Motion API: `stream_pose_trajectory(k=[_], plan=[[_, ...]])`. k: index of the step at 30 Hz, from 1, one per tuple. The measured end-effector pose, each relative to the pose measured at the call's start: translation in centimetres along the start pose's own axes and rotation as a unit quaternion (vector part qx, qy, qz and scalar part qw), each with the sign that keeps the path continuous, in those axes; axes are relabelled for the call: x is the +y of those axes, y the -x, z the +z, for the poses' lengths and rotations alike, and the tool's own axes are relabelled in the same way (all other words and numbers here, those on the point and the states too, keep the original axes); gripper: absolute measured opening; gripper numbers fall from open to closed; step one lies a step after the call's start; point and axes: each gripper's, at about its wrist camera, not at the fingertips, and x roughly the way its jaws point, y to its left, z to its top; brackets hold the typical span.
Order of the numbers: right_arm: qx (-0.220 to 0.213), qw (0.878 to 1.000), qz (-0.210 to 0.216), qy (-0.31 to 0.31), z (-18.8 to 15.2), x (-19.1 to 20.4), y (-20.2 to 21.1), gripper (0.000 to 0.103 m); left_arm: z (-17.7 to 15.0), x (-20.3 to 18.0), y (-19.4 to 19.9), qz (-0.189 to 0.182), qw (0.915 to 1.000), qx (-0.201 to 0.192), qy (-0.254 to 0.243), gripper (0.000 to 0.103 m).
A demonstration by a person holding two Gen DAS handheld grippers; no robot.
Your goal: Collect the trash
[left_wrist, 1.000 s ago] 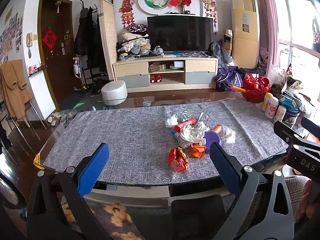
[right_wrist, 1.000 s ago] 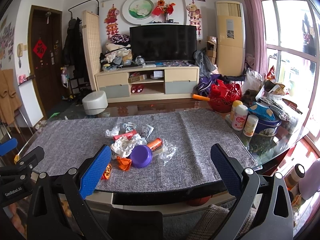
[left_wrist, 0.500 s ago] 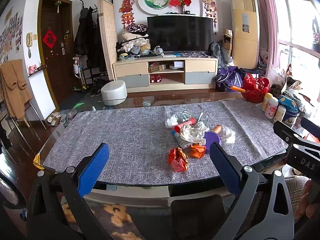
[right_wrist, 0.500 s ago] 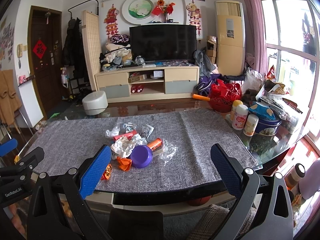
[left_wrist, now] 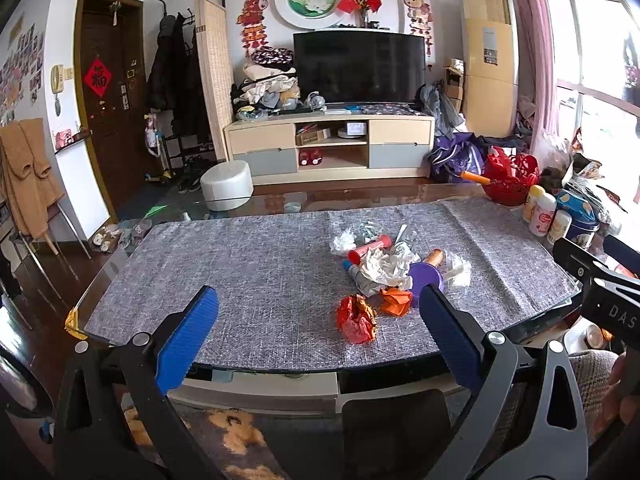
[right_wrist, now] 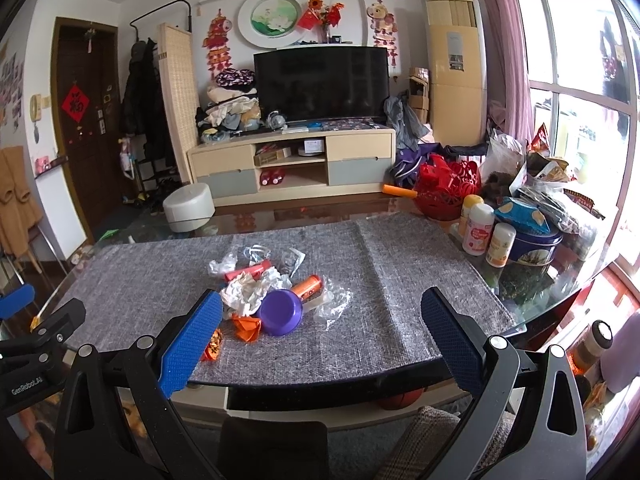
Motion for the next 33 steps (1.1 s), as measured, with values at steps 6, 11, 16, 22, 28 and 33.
stream_pose_trajectory(k=[6,11,16,22,28,33], plan=[[0.009,1.000,-0.001,-0.004,-0.3,-0.6,-1.2,0.100,-0.9,0.7,-1.8,-0.005,0.9999,0.014,0.005,0.095],[0.028,0.999,-0.016,-0.004,-1.2,-0.6,-3.7,0.100,-1.8,0.8,-4.4,-0.007,0.9993,0.035,0.004,0.095],[0.067,0.998,0.009,-0.012,-2.4,-0.8,-7.1,0.099,-3.4,1.1,-7.8,-0.020,0.9972,0.072,0.000,0.095],[0.109,0.994,0.016,-0.009,-3.9,-0.8,-10.9,0.087,-5.1,1.0,-12.1,-0.052,0.9909,0.124,0.010,0.095],[0.136,0.990,0.020,-0.020,-4.7,-1.8,-13.9,0.087,-6.0,-0.3,-15.4,-0.049,0.9870,0.153,-0.006,0.095],[0.146,0.989,0.020,-0.013,-4.9,-1.8,-16.4,0.087,-6.5,-0.9,-17.4,-0.073,0.9829,0.169,-0.003,0.092]])
